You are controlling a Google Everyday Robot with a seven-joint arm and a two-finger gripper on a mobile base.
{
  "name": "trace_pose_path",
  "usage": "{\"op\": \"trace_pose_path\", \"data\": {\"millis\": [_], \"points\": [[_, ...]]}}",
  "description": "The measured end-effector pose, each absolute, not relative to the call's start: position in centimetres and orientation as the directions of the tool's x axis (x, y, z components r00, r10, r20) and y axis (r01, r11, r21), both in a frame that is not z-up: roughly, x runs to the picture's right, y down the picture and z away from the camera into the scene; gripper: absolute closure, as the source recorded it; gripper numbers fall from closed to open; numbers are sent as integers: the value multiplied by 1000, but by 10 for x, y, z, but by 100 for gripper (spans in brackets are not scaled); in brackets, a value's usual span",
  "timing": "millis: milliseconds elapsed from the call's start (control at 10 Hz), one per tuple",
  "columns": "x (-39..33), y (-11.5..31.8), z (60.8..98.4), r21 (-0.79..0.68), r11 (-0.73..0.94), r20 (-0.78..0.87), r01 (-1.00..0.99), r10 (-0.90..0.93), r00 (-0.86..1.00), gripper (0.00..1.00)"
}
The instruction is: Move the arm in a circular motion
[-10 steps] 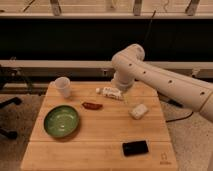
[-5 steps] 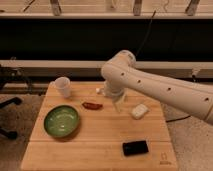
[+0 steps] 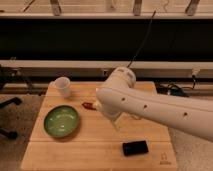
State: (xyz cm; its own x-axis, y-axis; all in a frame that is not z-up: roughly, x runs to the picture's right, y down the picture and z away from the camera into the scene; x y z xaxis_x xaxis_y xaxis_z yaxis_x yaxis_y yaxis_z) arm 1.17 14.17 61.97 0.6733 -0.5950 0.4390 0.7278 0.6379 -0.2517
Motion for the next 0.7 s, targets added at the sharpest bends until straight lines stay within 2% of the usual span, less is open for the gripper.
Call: {"op": "trace_pose_path", "data": {"millis": [300, 700], "points": [[46, 159, 604, -249, 642, 452, 725, -585, 673, 20], [121, 167, 615, -322, 695, 429, 642, -497, 754, 20]]}}
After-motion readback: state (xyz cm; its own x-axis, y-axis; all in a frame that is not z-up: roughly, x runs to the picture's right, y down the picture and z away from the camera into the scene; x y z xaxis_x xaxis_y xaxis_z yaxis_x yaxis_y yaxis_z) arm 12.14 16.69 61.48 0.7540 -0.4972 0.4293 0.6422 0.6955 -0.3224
